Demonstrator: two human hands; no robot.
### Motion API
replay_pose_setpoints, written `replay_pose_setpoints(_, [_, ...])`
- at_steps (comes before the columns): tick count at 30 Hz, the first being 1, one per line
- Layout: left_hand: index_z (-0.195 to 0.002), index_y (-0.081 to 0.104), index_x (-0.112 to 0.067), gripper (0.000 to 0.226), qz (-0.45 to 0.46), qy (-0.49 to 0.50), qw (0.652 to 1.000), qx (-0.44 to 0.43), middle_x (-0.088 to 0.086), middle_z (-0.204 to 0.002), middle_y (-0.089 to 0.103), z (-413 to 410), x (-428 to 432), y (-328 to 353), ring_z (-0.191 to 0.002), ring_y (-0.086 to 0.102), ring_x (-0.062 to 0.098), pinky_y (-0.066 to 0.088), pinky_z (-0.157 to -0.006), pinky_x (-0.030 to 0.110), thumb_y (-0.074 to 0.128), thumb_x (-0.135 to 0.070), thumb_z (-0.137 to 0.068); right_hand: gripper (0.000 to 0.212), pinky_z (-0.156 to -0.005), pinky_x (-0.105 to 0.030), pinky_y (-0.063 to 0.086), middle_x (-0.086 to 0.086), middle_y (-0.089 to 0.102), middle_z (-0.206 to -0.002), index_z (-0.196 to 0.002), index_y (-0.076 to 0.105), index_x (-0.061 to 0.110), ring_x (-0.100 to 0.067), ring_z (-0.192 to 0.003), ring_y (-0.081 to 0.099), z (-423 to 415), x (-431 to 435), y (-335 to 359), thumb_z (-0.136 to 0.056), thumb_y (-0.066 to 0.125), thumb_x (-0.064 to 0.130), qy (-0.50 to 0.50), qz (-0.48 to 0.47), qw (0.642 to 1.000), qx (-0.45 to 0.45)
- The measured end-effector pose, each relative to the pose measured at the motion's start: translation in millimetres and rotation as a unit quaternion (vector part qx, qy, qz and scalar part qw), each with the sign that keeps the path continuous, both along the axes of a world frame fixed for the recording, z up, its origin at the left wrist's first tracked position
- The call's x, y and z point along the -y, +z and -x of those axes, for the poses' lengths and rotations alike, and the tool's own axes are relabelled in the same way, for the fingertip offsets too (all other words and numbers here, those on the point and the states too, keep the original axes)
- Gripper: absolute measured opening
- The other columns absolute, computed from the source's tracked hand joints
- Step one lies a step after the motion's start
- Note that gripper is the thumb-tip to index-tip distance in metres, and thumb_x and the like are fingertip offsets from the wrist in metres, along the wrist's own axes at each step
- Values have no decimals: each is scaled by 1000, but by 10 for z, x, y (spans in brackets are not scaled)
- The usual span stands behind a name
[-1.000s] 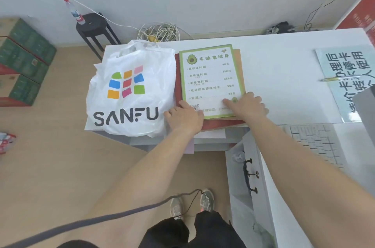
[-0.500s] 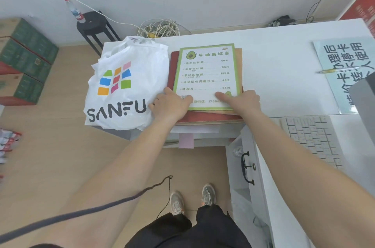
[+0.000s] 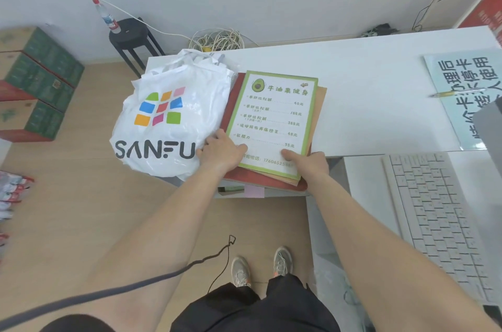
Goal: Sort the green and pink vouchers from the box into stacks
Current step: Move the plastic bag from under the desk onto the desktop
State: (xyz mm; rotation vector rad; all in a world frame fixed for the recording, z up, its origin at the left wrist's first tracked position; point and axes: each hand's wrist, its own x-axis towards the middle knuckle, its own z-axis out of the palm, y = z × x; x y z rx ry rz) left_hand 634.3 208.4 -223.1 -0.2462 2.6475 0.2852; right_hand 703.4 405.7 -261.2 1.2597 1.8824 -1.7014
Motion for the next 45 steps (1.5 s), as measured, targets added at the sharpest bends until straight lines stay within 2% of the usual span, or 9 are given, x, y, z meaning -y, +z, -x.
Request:
replay_pose_setpoints(3, [-148, 27, -10, 74, 1, -6, 1000, 2, 17, -147, 41, 1, 21, 10, -133, 43, 37, 32, -106, 48, 48, -53, -92, 63, -75, -33, 57, -1, 72, -108, -117, 62, 11, -20, -96, 69, 22, -57, 29, -66, 93, 32, -8, 48, 999, -13])
replay_pose_setpoints(6, [-147, 28, -12, 71, -1, -17, 1000, 8, 17, -145, 43, -22, 27, -3, -130, 44, 36, 32, -104, 48, 45, -54, -93, 65, -68, -31, 54, 0, 69, -107, -119, 54, 10, -17, -94, 67, 22, -124, 103, -70, 92, 30, -3, 45, 999, -16])
replay_pose_setpoints(14, [-135, 35, -12, 56, -7, -48, 998, 29, 11, -133, 52, -330, -204, 61, -119, 51, 34, 32, -96, 45, 39, -51, -95, 90, -90, -46, 58, -1, 65, -114, -128, 44, 10, -23, -101, 67, -166, -386, 225, -60, 92, 43, 15, -4, 1000, -23])
replay_pose_setpoints(17, [-141, 29, -8, 65, -120, 35, 991, 37, 16, -136, 48, -466, -240, 7, -110, 53, 35, 45, -91, 42, 50, -49, -95, 90, -92, -49, 57, -4, 63, -118, -131, 40, 9, -26, -104, 66, -230, -441, 276, -63, 88, 44, 29, -39, 999, -21])
replay_pose_setpoints(21, [-149, 19, -2, 86, -262, 153, 951, 55, 15, -145, 47, -605, -179, -122, -119, 52, 31, 41, -89, 34, 64, -51, -93, 77, -96, -50, 55, -5, 60, -121, -130, 37, 9, -28, -109, 63, -270, -472, 259, -77, 84, 40, 47, -69, 996, -23])
replay_pose_setpoints(24, [-148, 34, -3, 105, -326, 211, 919, 66, 4, -142, 52, -636, -78, -266, -128, 52, 25, 42, -96, 33, 76, -64, -74, 75, -95, -49, 54, -5, 60, -122, -130, 38, 8, -28, -110, 62, -299, -506, 249, -79, 83, 40, 59, -77, 995, -25])
replay_pose_setpoints(30, [-130, 63, -13, 124, -358, 229, 904, 50, -4, -117, 72, -535, 127, -782, -105, 70, 18, 56, -96, 41, 83, -86, -31, 73, -96, -50, 54, -6, 61, -126, -131, 43, 7, -29, -114, 62, -368, -615, 195, -82, 83, 41, 88, -72, 993, -16])
replay_pose_setpoints(38, [-125, 60, -12, 107, -372, 191, 904, 91, -3, -116, 71, -800, 130, -318, -103, 69, 19, 56, -94, 42, 85, -72, -40, 68, -97, -44, 54, -1, 63, -128, -136, 46, 10, -25, -114, 63, -663, -471, 243, -83, 84, 31, 60, -73, 994, -47])
replay_pose_setpoints(45, [-124, 58, -4, 73, -385, 210, 895, 79, 7, -120, 67, -1276, 395, -374, -109, 64, 28, 53, -99, 46, 88, -45, -72, 59, -91, -43, 54, -1, 62, -120, -126, 46, 12, -24, -107, 63, -1242, -35, 323, -84, 83, 30, 38, -101, 992, -67])
